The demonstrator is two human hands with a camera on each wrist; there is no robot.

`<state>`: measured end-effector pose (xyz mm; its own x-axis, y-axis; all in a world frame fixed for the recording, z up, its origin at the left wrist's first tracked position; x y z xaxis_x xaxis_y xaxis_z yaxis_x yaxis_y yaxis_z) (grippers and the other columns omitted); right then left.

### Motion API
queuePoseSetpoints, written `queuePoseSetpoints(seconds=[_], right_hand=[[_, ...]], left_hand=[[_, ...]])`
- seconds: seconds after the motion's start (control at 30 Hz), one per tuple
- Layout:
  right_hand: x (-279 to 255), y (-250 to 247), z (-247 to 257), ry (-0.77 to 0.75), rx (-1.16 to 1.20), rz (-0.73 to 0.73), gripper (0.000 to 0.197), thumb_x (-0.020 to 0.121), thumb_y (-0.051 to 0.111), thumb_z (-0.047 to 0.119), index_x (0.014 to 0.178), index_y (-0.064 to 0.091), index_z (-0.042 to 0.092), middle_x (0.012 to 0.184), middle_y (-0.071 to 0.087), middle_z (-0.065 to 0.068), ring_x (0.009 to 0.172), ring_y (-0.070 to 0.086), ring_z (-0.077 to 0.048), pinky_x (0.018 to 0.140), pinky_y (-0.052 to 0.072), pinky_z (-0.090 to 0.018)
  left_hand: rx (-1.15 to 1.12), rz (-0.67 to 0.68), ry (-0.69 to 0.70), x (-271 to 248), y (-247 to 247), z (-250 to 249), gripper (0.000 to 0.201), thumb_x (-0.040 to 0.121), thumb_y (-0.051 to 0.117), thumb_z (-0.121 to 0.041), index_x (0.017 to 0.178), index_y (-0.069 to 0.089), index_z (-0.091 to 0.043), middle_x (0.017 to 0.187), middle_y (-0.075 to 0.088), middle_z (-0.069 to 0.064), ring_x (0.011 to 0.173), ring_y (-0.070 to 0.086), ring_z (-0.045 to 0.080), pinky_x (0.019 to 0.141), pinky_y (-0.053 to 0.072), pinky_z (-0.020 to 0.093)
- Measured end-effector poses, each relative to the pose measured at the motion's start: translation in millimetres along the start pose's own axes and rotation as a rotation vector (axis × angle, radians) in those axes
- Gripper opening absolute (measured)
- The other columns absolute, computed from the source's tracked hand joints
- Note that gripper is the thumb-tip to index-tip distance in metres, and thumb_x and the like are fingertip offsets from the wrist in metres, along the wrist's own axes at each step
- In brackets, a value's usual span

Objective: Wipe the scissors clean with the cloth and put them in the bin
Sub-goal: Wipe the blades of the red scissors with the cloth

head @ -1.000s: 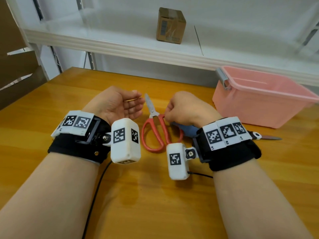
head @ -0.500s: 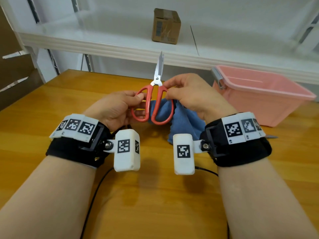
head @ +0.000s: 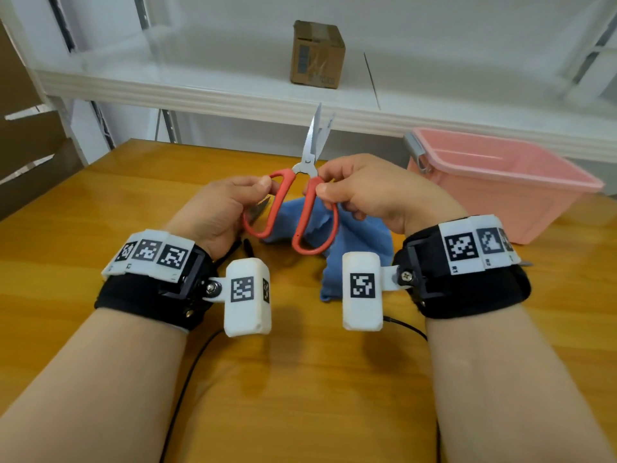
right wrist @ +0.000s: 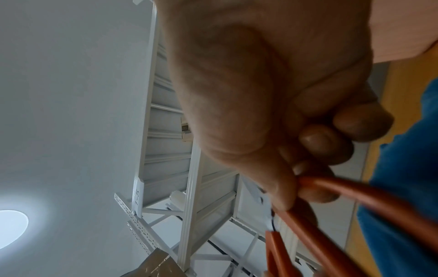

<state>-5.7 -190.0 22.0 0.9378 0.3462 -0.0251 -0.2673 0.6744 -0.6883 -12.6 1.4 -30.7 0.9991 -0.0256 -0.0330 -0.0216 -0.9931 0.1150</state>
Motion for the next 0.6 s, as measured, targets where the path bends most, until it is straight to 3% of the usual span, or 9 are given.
queuePoseSetpoints(seconds=[0.07,0.17,0.23,0.3,0.37,0.47,0.53,0.6], right_hand=[[-2.6,-1.8,0.0,0.007,-0.030,0.033,0.020,0.098,0.057,0.017,0.097,0.076,0.020,0.073,0.063,0.006,0.060,0.046,-0.006,0.059,0.038,-0.024],[-3.6,0.7,1.7,-0.001,0.006,0.054,0.022,0.100,0.055,0.018,0.098,0.077,0.024,0.076,0.058,0.000,0.059,0.044,-0.008,0.059,0.038,-0.027],[-1.5,3.1,3.0,-0.003,0.097,0.015,0.023,0.101,0.054,0.015,0.099,0.076,0.021,0.073,0.056,0.000,0.056,0.041,-0.008,0.054,0.037,-0.024],[1.0,2.8,4.1,0.003,0.180,-0.045,0.022,0.102,0.052,0.012,0.105,0.073,0.013,0.070,0.053,0.000,0.054,0.039,-0.008,0.049,0.036,-0.022],[2.1,2.6,4.8,0.009,0.232,-0.077,0.022,0.103,0.049,0.012,0.110,0.070,0.008,0.069,0.051,-0.001,0.052,0.038,-0.008,0.046,0.035,-0.021],[1.9,6.8,6.9,-0.011,0.245,-0.052,0.023,0.103,0.050,0.012,0.104,0.073,0.013,0.067,0.048,0.000,0.052,0.035,-0.009,0.046,0.031,-0.022],[1.7,10.9,9.1,-0.015,0.186,-0.035,0.023,0.101,0.053,0.014,0.100,0.076,0.018,0.068,0.050,0.000,0.053,0.035,-0.010,0.046,0.030,-0.022],[1.8,12.9,10.8,-0.011,0.119,-0.055,0.021,0.100,0.056,0.015,0.099,0.077,0.019,0.071,0.053,-0.001,0.053,0.038,-0.009,0.046,0.033,-0.021]], left_hand=[[-0.027,-0.045,-0.006,2.3,-7.4,0.0,0.018,0.094,0.060,-0.028,0.085,0.071,-0.017,0.078,0.065,0.005,0.079,0.061,0.021,0.068,0.050,0.028],[-0.210,-0.025,-0.025,1.1,-12.9,0.7,0.018,0.093,0.060,-0.028,0.090,0.068,-0.013,0.088,0.070,0.005,0.085,0.069,0.020,0.073,0.057,0.029],[-0.495,0.085,0.029,-2.1,-13.6,-0.4,0.027,0.094,0.055,-0.030,0.098,0.067,-0.006,0.103,0.070,0.008,0.103,0.068,0.024,0.086,0.056,0.033],[-0.753,0.260,0.098,-6.1,-12.6,-5.1,0.041,0.095,0.049,-0.035,0.118,0.059,-0.002,0.128,0.062,0.016,0.125,0.056,0.033,0.104,0.046,0.039],[-0.888,0.329,0.124,-6.5,-11.3,-7.8,0.048,0.097,0.046,-0.028,0.135,0.045,0.001,0.142,0.050,0.021,0.133,0.046,0.038,0.112,0.037,0.043],[-0.853,0.254,0.131,-0.4,-5.9,-7.0,0.038,0.099,0.043,-0.009,0.134,0.044,0.007,0.134,0.056,0.022,0.127,0.054,0.034,0.104,0.046,0.037],[-0.702,0.203,0.112,0.5,2.4,-6.3,0.026,0.101,0.043,-0.012,0.116,0.056,0.004,0.118,0.065,0.018,0.117,0.061,0.029,0.094,0.054,0.034],[-0.529,0.234,0.069,-1.6,12.3,-5.7,0.027,0.101,0.044,-0.021,0.102,0.065,-0.005,0.113,0.067,0.014,0.113,0.064,0.027,0.090,0.056,0.035]])
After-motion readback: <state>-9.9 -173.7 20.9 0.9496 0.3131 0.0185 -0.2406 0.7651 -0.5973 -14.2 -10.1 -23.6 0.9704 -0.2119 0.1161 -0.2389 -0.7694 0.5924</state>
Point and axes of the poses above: each hand's wrist, its own x-axis towards the middle knuckle, its own y-axis out of the palm, z = x × y, the point moved 3 cm from there along x, towards the middle knuckle
